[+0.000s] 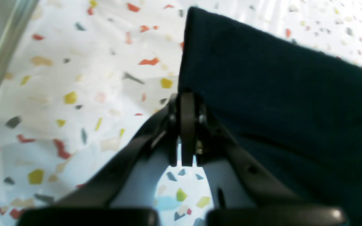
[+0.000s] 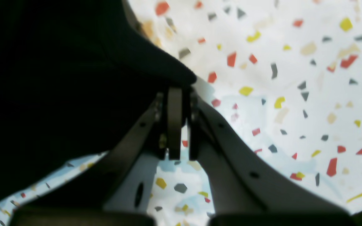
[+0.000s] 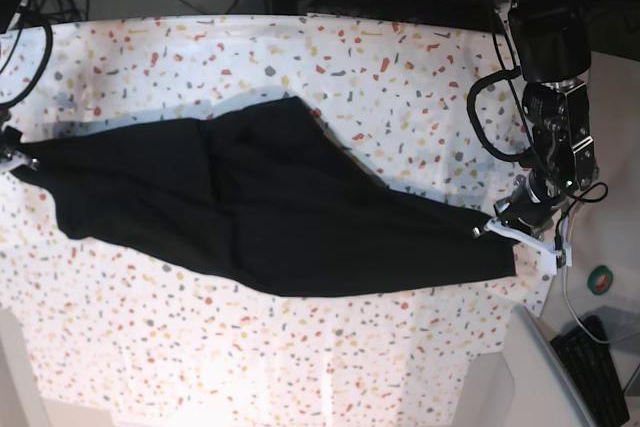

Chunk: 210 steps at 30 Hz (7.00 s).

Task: Layout the t-shirt on the table in an organized manner, then fold the t-shirt properly
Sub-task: 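Pull the shirt ends apart with both grippers to stretch it flat, then release the left gripper and regrasp the shirt edge with the right gripper, then drag the shirt edge with the right gripper to spread the body, then grasp the shirt near the collar with the right gripper and pull it outward, then grasp the shirt hem with the left gripper and pull it away from the right gripper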

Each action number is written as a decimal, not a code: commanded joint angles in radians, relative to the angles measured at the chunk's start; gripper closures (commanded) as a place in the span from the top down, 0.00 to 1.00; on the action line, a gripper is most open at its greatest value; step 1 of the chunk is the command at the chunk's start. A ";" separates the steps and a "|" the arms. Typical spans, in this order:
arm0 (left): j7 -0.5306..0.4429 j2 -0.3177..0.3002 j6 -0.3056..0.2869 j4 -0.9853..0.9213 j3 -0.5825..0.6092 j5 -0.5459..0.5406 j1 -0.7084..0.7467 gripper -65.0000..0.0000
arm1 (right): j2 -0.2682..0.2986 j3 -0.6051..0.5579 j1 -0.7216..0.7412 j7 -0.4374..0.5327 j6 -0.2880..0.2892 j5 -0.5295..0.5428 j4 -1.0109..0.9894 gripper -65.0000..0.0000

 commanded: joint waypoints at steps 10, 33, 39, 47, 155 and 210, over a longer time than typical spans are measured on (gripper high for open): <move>0.085 -0.014 0.002 0.022 0.027 -0.004 -0.065 0.00 | -0.010 0.029 -0.013 -0.125 0.004 0.017 0.065 0.09; 0.083 -0.029 0.002 0.275 -0.338 -0.173 0.237 0.73 | -0.237 -0.360 0.022 -0.113 0.097 0.011 0.316 0.54; 0.083 -0.027 0.002 0.269 -0.363 -0.176 0.233 0.72 | -0.274 -0.450 0.059 -0.096 0.096 0.007 0.306 0.54; 0.085 -0.018 0.002 0.386 -0.381 -0.179 0.306 0.72 | -0.288 -0.453 0.143 -0.008 0.039 0.007 0.145 0.54; 0.083 -0.006 0.002 0.288 -0.206 -0.171 0.345 0.71 | 0.013 -0.613 -0.481 0.134 -0.248 -0.276 0.674 0.00; -0.308 0.212 0.166 -0.918 0.567 0.272 -0.699 0.00 | 0.085 -0.450 -0.269 0.058 -0.157 -0.283 0.537 0.00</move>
